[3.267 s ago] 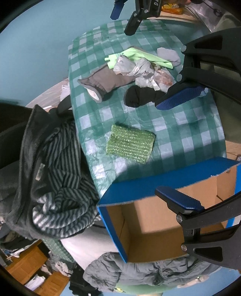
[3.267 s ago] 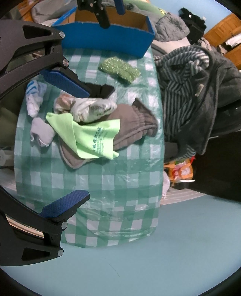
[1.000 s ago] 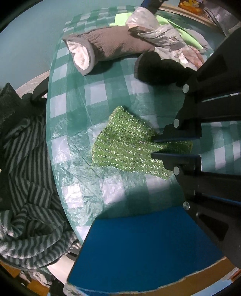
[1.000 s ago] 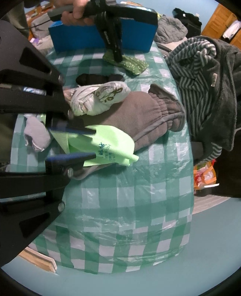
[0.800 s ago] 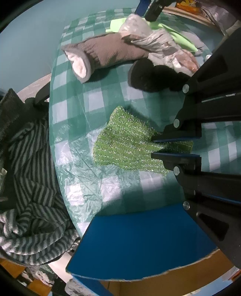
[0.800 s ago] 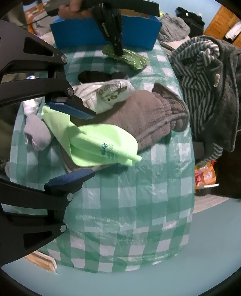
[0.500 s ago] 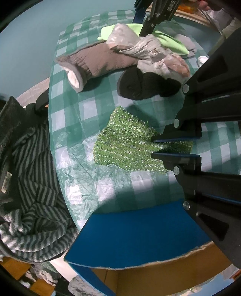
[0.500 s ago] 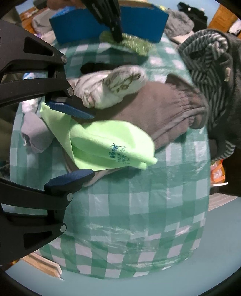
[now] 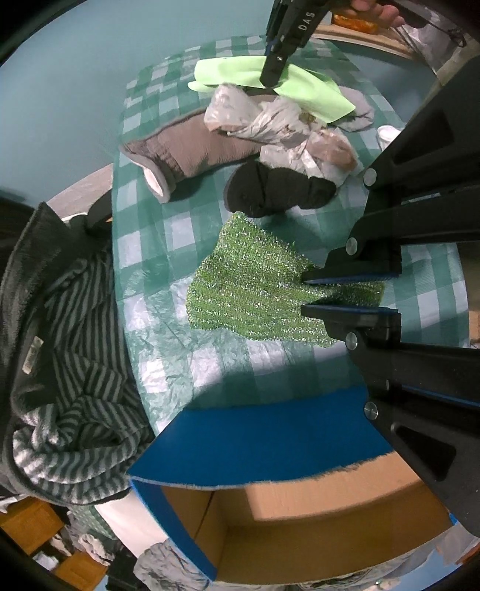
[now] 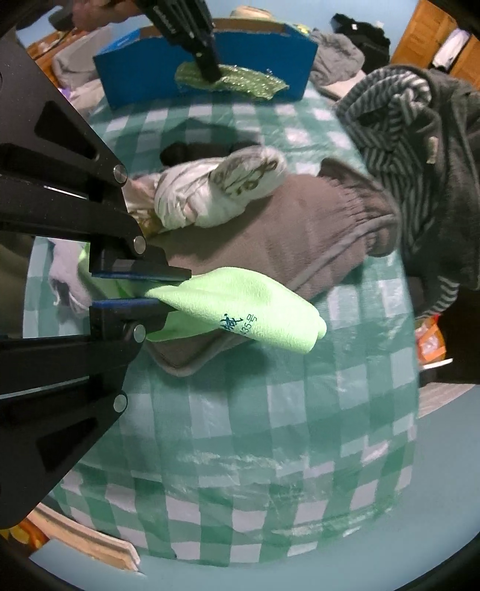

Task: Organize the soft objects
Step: 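Lift the scrubber and cloth and carry both over the cardboard box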

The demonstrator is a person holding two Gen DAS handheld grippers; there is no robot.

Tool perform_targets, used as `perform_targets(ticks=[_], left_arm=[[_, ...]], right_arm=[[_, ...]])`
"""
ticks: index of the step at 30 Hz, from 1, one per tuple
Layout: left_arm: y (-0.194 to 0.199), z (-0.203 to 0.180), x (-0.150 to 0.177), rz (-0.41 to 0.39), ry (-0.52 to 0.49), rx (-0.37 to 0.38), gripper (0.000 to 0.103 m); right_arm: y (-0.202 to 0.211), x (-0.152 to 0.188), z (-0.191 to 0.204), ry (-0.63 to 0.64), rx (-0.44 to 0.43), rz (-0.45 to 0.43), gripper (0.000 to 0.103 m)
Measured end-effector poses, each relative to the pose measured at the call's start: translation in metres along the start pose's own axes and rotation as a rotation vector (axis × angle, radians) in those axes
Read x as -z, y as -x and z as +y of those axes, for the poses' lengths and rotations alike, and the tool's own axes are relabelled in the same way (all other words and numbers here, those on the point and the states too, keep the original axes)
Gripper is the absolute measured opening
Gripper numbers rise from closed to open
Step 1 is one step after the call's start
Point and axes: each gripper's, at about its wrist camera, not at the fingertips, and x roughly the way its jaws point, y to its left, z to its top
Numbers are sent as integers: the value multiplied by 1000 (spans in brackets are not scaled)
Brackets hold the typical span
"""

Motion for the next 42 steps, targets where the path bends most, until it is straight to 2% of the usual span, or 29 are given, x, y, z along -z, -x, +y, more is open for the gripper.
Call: perform_targets(ticks=[8,19,29,42], left_arm=[[33,-1,8,-53,-13,-6,10],[67,-1,18,-104,-16,-12,10],[95,9,30,-139,10,-15,10],[122,27,39,-187,61,-32,10]], right_arm=[[29,-2,16,63,17,-50,8],[69,0,44,134,-12,-105,8],[100,-1,73,193,-35,-142,8],[120,-4,119,308,-57,-168,8]])
